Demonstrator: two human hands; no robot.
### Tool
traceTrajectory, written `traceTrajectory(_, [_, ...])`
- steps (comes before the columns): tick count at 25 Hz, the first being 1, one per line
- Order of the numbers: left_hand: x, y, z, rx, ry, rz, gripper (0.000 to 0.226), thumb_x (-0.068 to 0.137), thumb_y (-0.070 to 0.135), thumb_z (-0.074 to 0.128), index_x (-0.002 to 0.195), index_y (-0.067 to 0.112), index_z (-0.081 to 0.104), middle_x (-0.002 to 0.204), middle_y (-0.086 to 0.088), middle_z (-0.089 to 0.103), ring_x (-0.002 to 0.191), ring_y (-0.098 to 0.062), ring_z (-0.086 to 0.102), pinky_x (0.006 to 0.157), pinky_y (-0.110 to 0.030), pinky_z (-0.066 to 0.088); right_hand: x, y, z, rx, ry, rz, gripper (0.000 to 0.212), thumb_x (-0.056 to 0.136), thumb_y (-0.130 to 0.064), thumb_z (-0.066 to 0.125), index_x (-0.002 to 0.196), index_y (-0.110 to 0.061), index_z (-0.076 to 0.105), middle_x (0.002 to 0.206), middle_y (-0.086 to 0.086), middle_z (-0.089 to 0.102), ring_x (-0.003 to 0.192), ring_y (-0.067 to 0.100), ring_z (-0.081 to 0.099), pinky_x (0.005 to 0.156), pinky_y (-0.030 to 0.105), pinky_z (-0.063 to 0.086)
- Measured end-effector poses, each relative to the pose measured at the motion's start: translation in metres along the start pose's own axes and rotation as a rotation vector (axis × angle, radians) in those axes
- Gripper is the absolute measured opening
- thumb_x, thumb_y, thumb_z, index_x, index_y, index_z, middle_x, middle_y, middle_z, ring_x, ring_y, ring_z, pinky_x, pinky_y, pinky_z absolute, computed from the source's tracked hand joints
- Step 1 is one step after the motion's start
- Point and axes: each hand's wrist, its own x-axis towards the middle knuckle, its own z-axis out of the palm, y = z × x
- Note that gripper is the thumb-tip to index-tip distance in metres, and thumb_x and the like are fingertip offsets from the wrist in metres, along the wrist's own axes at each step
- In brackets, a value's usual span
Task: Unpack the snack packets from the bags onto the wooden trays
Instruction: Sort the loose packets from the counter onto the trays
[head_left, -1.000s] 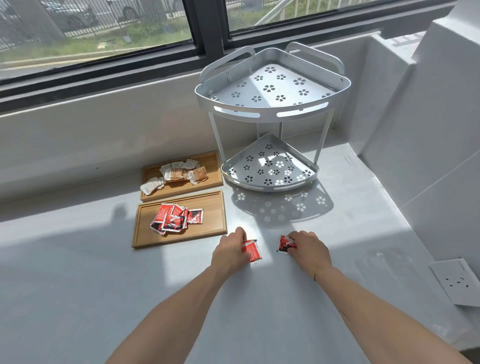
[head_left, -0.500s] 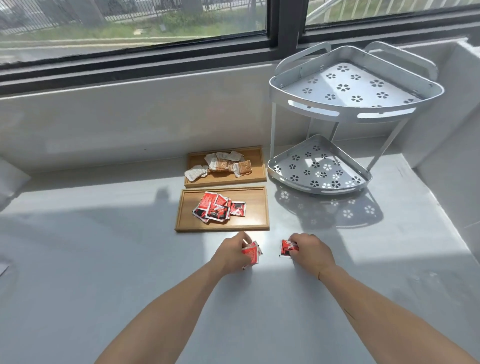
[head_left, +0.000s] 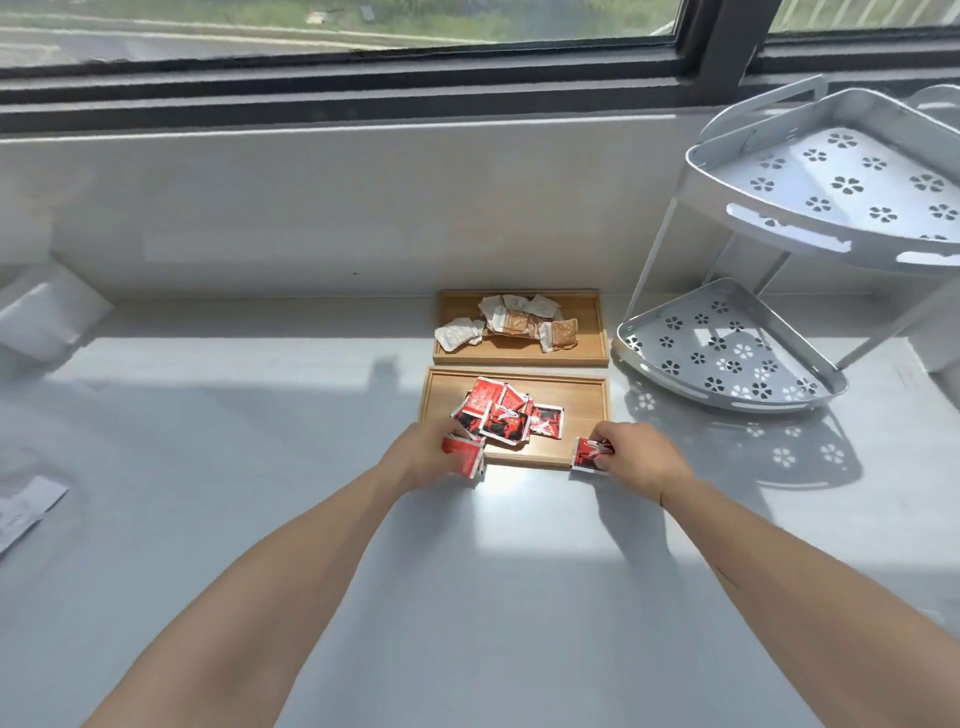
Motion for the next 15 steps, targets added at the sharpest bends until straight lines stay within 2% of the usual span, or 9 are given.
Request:
traceTrajectory(6, [0.038,-0.013,-0.029,0.062,0.022,-0.008,0.013,0.083,0.031,0.066,0.095,0.028,0.062,0.103,-0.004,0.069,0.091,-0.023,0.063,0.076,-0.036,0.056,0.034,-0.019,-0.006,-0.056,0.022,-0.018,0.026,0.09,-0.018,0.054,0.114,-0.024,0.063,0.111,0.008,0.071,0.104,0.031,0.062,0.078,0.036,0.051])
traceTrajectory(10, [0.056,-0.016,-0.033,0.129,0.023,0.001,0.027,0.08,0.035,0.067,0.105,0.026,0.068,0.106,-0.004,0.068,0.095,-0.023,0.061,0.082,-0.039,0.056,0.052,-0.025,-0.004,-0.082,-0.005,-0.041,0.022,0.091,-0.02,0.051,0.107,-0.023,0.065,0.107,0.008,0.071,0.101,0.032,0.063,0.081,0.042,0.055])
traceTrajectory(15, [0.062,-0.016,-0.034,0.308,0.062,0.044,0.039,0.081,0.038,0.066,0.118,0.027,0.066,0.118,-0.003,0.062,0.114,-0.023,0.048,0.089,-0.043,0.049,0.061,-0.029,-0.001,-0.161,0.033,-0.075,0.024,0.093,-0.021,0.049,0.107,-0.018,0.068,0.105,0.008,0.07,0.103,0.031,0.061,0.078,0.044,0.056])
